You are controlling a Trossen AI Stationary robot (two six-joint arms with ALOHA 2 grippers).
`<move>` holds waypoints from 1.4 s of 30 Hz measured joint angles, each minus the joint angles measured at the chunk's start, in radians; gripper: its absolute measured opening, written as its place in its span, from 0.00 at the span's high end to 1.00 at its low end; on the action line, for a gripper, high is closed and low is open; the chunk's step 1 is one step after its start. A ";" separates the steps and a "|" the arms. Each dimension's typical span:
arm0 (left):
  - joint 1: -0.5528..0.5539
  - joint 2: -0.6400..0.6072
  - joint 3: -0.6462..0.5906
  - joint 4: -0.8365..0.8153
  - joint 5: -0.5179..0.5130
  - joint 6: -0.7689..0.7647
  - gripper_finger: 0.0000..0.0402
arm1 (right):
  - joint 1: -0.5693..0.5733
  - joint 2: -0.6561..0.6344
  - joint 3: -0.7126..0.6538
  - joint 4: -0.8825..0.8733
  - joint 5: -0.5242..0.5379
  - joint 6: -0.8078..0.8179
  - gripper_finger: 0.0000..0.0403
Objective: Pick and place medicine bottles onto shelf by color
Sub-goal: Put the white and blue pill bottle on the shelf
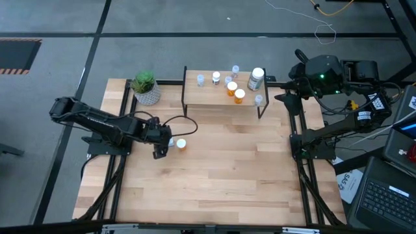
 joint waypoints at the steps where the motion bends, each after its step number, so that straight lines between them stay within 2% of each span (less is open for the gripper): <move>1: 0.000 0.004 0.000 0.002 -0.002 -0.001 0.43 | 0.000 0.000 0.000 0.000 0.000 0.001 0.38; 10: 0.000 0.015 0.000 0.025 -0.045 -0.002 0.43 | 0.000 0.000 0.000 0.000 0.000 0.003 0.38; 22: 0.000 0.086 0.000 0.058 -0.054 -0.002 0.43 | 0.000 0.000 0.000 0.000 0.000 0.003 0.38; 29: 0.000 0.087 0.000 0.099 -0.056 -0.002 0.44 | 0.000 0.000 0.000 0.000 0.000 0.003 0.38; 38: 0.000 0.086 0.000 0.096 -0.029 -0.010 0.61 | 0.000 0.000 0.000 0.000 0.000 0.003 0.38; 42: 0.000 0.070 0.029 0.049 -0.011 -0.029 0.62 | 0.000 0.000 0.000 0.000 0.000 0.001 0.38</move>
